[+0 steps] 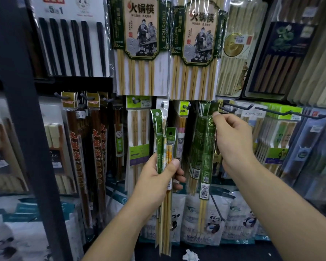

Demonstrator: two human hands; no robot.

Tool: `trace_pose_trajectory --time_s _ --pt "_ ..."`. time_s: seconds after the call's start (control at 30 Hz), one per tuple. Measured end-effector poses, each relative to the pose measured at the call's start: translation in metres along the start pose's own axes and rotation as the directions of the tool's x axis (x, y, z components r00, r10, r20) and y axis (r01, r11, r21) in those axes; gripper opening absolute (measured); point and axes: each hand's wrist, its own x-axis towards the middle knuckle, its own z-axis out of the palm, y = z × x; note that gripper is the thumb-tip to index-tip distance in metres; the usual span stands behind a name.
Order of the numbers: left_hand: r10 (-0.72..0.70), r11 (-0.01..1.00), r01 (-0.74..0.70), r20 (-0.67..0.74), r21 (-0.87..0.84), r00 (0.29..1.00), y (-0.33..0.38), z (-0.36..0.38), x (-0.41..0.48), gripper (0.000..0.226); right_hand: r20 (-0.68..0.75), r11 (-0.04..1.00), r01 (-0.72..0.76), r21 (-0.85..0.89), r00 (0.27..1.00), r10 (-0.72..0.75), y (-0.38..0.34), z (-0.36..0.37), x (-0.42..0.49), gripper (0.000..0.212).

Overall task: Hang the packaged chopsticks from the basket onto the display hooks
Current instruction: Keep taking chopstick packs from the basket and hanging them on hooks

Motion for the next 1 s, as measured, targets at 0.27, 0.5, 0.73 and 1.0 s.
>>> trace_pose_trajectory --time_s 0.27,0.5,0.73,1.0 --pt "0.018 1.000 -0.018 0.027 0.020 0.999 0.002 0.000 -0.001 0.069 -0.006 1.000 0.026 -0.003 1.000 -0.026 0.001 0.002 0.000 0.050" --pt "0.039 0.999 -0.041 0.046 0.031 0.998 0.002 -0.001 0.000 0.074 -0.001 0.999 0.037 -0.016 0.999 -0.037 0.004 0.002 -0.002 0.050" --pt "0.056 0.998 -0.059 0.082 0.037 0.995 0.004 -0.001 -0.002 0.040 -0.005 0.999 0.037 -0.038 0.999 -0.037 0.008 0.006 0.006 0.047" --pt "0.090 0.992 -0.094 0.056 0.078 0.994 0.005 -0.002 -0.004 0.010 -0.018 0.991 0.037 -0.125 0.999 -0.040 0.019 0.005 0.007 0.040"
